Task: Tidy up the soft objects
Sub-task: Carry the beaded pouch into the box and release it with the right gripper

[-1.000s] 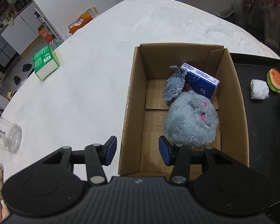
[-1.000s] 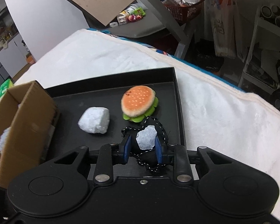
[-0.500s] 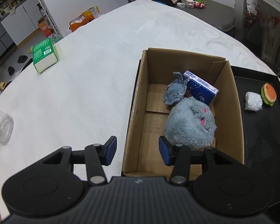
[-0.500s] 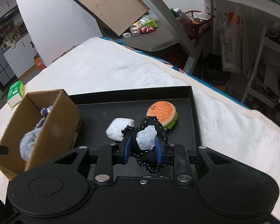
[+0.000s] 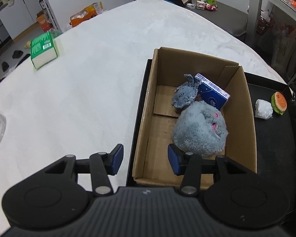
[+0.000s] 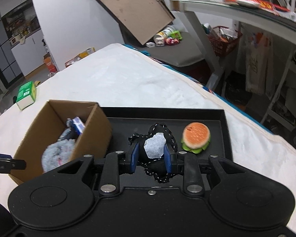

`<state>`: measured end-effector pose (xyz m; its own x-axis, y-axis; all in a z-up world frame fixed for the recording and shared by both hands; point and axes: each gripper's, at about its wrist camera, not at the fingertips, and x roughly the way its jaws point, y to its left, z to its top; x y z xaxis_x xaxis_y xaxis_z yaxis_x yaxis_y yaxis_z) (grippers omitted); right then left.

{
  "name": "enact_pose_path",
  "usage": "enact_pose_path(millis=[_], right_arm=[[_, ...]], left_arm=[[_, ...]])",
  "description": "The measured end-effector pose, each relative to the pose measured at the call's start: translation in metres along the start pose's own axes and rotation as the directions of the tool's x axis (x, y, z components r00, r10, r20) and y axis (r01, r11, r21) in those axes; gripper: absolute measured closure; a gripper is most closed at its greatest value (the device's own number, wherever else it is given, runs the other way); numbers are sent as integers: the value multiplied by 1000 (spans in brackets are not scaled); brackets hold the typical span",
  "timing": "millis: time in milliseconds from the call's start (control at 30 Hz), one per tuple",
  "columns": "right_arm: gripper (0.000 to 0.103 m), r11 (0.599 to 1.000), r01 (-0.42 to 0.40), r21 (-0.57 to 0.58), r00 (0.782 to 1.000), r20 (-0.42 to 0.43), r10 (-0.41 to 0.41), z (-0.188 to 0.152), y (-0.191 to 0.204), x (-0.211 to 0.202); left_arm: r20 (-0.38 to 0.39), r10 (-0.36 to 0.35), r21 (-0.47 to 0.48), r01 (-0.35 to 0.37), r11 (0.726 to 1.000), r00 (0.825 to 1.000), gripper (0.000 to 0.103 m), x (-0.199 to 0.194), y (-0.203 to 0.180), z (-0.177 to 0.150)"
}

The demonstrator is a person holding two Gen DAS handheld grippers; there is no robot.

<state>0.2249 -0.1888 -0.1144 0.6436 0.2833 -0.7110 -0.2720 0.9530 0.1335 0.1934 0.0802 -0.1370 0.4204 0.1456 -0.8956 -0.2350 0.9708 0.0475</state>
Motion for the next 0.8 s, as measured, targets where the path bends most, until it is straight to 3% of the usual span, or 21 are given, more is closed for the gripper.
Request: enact_pose_path(millis=[800], right_arm=[[75,989,-55,-138,998,16,58,24,95,-8]], left_arm=[[-23,-100,-80,98,992,995,56,11,26,-3]])
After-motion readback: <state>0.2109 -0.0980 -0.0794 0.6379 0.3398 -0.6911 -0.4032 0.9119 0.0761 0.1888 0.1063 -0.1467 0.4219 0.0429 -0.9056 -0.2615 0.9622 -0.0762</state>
